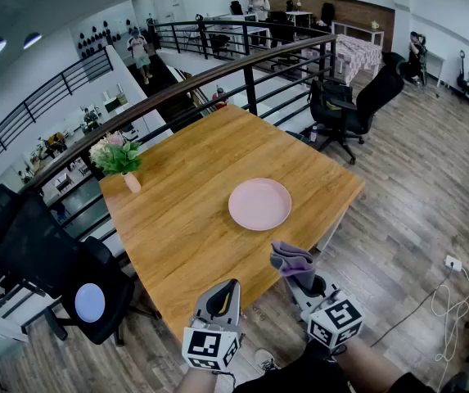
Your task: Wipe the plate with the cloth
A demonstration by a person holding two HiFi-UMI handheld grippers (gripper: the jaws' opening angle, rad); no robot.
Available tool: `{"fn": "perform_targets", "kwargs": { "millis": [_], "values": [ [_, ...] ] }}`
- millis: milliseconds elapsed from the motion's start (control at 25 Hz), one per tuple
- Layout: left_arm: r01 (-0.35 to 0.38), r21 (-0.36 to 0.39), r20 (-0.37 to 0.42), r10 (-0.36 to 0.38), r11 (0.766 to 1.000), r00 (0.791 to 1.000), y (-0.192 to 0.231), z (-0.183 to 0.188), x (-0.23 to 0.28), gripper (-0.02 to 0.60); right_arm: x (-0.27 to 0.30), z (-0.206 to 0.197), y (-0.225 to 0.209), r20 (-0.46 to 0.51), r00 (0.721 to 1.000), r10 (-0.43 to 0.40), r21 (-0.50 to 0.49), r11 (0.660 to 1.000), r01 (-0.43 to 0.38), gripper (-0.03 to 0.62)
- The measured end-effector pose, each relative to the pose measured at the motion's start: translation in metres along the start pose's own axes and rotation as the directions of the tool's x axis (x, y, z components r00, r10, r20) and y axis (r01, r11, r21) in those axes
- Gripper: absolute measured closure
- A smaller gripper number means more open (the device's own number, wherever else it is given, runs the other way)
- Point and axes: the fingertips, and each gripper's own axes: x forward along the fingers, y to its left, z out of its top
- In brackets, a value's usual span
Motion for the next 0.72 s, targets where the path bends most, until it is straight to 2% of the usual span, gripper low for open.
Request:
{"fn": "perform_targets", "kwargs": {
  "millis": [360,520,720],
  "values": [
    [0.0,-0.008,0.002,0.0,1.0,1.0,0.002,-0.002,-0.002,0.561,0.002,0.001,0.004,0.005,1.0,0.007,0.004,1.0,-0.007,0.522],
    [0.004,-0.016,0.009,-0.004,1.0,1.0,0.005,-0.002,-0.002,0.561,0.005,0.005,0.007,0.005,1.0,0.005,-0.04,0.999,-0.004,0.52],
    [0.01,-0.012,0.013,-0.01,1.0,1.0,0.008,-0.002,-0.003,0.561,0.009,0.012,0.005,0.014,1.0,-0.008,-0.048,0.999,0.008,0.52]
  ]
}}
